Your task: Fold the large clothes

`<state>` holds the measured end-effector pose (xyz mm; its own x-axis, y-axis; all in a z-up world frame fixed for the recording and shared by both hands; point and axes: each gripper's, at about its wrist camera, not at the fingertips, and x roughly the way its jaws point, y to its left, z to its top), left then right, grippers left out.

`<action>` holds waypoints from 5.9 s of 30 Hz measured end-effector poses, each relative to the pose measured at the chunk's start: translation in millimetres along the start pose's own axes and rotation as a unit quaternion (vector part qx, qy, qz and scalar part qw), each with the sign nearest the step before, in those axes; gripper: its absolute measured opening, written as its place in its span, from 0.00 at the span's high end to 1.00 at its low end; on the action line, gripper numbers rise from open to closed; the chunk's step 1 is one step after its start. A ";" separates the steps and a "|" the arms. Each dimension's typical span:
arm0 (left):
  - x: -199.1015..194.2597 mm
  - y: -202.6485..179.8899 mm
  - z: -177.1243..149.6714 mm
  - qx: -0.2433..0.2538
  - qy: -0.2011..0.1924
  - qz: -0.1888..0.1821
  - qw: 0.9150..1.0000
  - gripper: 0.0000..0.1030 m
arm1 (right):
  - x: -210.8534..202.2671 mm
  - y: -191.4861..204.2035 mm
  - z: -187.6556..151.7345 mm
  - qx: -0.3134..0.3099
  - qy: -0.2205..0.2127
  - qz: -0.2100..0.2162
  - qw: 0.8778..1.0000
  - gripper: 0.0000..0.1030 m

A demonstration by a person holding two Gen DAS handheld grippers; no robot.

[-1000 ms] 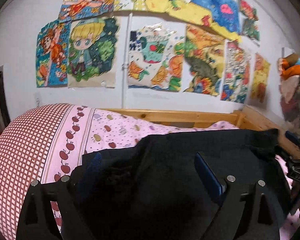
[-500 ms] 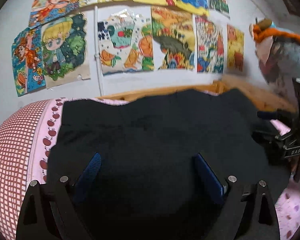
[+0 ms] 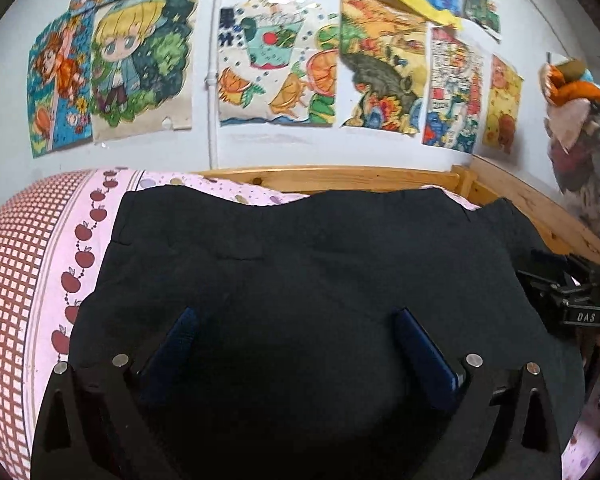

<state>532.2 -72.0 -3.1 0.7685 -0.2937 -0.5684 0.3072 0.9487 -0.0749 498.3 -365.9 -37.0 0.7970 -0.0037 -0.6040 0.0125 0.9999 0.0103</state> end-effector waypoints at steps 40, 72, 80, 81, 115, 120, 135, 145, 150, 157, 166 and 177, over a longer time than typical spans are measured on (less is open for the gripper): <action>76.1 32.6 -4.6 -0.099 0.085 -0.100 0.986 0.00 | 87.7 -60.1 -20.7 0.137 0.024 0.047 0.989 0.06; 4.5 73.1 -10.9 -0.165 0.000 -0.087 0.982 0.00 | 7.9 -104.6 -48.1 0.200 -0.099 0.019 0.975 0.06; -10.5 100.0 -30.2 -0.134 0.034 -0.017 0.990 0.00 | -3.9 -131.5 -61.0 0.220 -0.069 -0.014 0.973 0.06; -9.6 103.3 -32.0 -0.136 0.040 -0.015 0.990 0.00 | -3.9 -136.0 -62.7 0.225 -0.063 -0.013 0.972 0.06; 37.0 116.2 -70.5 -0.161 0.110 -0.195 0.961 0.01 | 45.7 -125.4 -101.7 0.175 0.056 0.226 0.957 0.01; 44.5 115.6 -71.6 -0.170 0.120 -0.207 0.956 0.00 | 52.4 -119.3 -107.4 0.170 0.069 0.234 0.955 0.01; 31.9 112.1 -62.5 -0.247 0.180 -0.161 0.938 0.50 | 42.2 -105.8 -94.9 0.201 0.122 0.176 0.956 0.33; -15.1 80.4 -34.2 -0.211 0.184 -0.128 0.951 0.76 | -15.0 -88.9 -80.4 0.171 0.107 0.165 0.965 0.82; -47.6 69.2 -16.2 -0.183 0.173 -0.133 0.959 0.78 | -54.5 -75.6 -59.3 0.145 0.086 0.160 0.973 0.84; -94.3 77.6 -15.2 -0.189 0.173 -0.133 0.957 0.80 | -103.3 -59.8 -44.4 0.126 0.073 0.165 0.976 0.85; -148.6 91.6 -34.6 -0.206 0.175 -0.128 0.954 0.80 | -146.9 -38.2 -60.0 0.096 0.075 0.176 0.977 0.85; -136.6 95.5 -78.5 -0.199 0.194 -0.094 0.956 0.79 | -141.0 -37.5 -98.4 0.148 0.098 0.155 0.972 0.85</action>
<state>412.6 68.0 3.1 0.4316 -0.4717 -0.7689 0.1219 0.8751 -0.4684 326.0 -401.4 -30.6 0.6608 0.3297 -0.6743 -0.0140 0.9036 0.4282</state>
